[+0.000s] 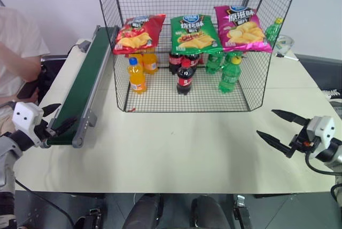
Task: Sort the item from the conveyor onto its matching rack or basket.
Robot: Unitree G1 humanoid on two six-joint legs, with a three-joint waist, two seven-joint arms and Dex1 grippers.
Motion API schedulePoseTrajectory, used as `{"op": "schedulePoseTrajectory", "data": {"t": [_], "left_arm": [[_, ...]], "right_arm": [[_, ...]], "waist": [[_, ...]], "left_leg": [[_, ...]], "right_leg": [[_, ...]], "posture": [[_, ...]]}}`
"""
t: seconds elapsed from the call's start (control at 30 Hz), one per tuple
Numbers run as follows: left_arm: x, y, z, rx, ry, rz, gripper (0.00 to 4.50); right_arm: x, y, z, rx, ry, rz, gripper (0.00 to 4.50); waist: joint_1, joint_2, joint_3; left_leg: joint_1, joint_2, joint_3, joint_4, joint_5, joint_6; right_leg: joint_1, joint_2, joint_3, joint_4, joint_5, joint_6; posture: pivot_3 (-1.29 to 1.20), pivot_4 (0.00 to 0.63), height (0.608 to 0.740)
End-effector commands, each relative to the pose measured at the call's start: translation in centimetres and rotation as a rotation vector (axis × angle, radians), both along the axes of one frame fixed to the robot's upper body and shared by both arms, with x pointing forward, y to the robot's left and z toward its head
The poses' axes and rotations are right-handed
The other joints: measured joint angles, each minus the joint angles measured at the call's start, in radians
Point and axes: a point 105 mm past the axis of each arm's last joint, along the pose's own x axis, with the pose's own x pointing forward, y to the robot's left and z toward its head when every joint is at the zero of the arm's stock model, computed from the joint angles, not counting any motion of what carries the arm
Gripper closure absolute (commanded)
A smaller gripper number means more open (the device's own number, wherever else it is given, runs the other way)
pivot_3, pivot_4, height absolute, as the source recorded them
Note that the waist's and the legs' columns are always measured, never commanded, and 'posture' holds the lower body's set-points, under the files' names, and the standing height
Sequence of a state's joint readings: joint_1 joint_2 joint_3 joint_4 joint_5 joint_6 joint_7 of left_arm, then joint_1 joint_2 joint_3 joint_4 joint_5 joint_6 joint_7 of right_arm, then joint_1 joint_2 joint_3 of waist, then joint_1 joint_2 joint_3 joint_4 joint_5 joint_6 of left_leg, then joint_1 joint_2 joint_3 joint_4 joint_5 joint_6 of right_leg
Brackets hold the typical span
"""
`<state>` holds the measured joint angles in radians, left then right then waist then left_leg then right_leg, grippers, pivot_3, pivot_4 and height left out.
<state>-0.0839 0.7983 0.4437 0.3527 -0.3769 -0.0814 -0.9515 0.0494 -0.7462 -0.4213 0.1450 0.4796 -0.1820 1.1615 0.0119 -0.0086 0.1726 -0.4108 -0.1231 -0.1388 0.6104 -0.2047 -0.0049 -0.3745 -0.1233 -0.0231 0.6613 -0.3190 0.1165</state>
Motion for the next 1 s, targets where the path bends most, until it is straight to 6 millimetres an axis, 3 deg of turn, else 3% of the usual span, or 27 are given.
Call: {"op": "schedulePoseTrajectory", "data": {"t": [0.03, 1.0], "left_arm": [[0.1, 0.1, 0.9, 0.022, -0.038, 0.005, 0.72], [-0.1, -0.8, 0.0, 0.009, -0.029, -0.043, 0.72]], "right_arm": [[0.0, -0.3, 1.0, -0.021, -0.038, 0.000, 0.00], [-0.2, 1.1, 0.4, -0.005, -0.028, 0.024, 0.00]], "waist": [[0.000, 0.000, 0.000], [0.000, 0.000, 0.001]], "left_leg": [[0.000, 0.000, 0.000, 0.000, 0.000, 0.000], [0.000, 0.000, 0.000, -0.001, 0.000, 0.000]], "right_leg": [[0.000, 0.000, 0.000, 0.000, 0.000, 0.000], [0.000, 0.000, 0.000, 0.000, 0.000, 0.000]], "posture": [[0.00, 0.150, 0.740], [0.00, 0.150, 0.740]]}}
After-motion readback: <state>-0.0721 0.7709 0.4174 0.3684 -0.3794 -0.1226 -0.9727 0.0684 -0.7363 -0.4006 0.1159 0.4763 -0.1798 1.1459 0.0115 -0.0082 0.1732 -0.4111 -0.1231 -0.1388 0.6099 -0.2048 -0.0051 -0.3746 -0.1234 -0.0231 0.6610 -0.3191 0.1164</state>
